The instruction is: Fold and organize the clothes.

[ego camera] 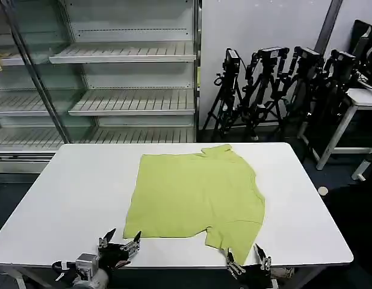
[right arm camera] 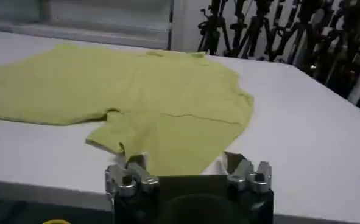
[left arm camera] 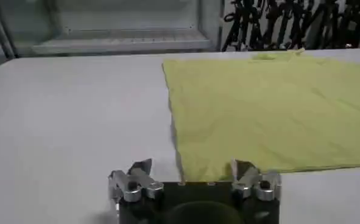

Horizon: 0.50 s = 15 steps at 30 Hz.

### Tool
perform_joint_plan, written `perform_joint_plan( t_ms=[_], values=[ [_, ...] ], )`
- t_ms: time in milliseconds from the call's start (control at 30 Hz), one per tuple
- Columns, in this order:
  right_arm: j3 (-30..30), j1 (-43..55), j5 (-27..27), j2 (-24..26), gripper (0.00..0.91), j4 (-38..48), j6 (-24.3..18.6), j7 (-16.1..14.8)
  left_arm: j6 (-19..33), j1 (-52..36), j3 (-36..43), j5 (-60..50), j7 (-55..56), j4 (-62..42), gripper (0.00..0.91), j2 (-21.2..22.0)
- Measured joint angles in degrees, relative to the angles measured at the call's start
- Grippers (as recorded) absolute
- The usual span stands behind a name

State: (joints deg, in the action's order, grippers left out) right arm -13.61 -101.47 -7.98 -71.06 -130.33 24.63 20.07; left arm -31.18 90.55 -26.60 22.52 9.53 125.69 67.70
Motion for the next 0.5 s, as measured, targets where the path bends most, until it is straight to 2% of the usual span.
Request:
perform_joint_plan(
  t_ms=[500],
  values=[
    [-0.28, -1.51, -1.74, 0.14, 0.0, -0.51, -0.46, -0.26, 1.26, 0.51, -0.35, 1.48, -0.93, -0.95, 0.02, 0.1]
  ],
)
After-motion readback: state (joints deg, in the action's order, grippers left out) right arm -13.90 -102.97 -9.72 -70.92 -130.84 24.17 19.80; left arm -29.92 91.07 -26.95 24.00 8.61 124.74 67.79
